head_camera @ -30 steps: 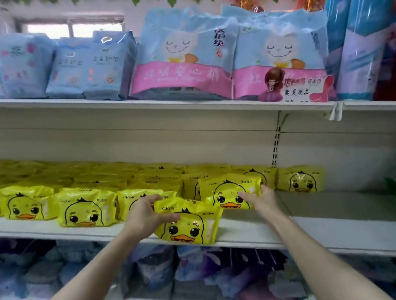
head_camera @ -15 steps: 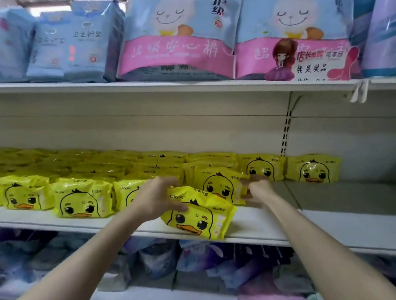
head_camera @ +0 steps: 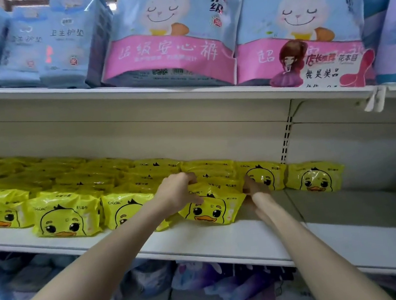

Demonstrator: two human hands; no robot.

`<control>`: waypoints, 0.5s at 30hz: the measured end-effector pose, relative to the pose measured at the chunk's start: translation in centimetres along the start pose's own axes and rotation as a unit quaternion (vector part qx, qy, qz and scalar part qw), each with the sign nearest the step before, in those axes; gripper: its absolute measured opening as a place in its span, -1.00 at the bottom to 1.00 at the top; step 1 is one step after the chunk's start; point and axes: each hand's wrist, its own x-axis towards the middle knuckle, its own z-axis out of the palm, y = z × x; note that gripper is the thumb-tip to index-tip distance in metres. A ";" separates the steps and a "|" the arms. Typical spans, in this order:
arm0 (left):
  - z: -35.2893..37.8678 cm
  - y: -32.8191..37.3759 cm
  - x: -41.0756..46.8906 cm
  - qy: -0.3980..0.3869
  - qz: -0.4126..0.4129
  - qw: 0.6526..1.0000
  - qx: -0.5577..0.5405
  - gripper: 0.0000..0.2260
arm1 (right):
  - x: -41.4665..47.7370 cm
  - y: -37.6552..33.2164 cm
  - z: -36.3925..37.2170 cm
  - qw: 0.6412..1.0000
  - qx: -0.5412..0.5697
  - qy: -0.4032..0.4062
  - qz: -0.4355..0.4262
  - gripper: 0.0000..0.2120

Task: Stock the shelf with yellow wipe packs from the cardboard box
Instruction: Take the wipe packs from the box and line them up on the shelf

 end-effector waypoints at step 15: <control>0.9 -1.4 3.7 -0.070 0.058 0.979 0.181 -0.46 | -3.3 1.6 -0.4 0.980 -0.133 -0.095 -0.117 -0.39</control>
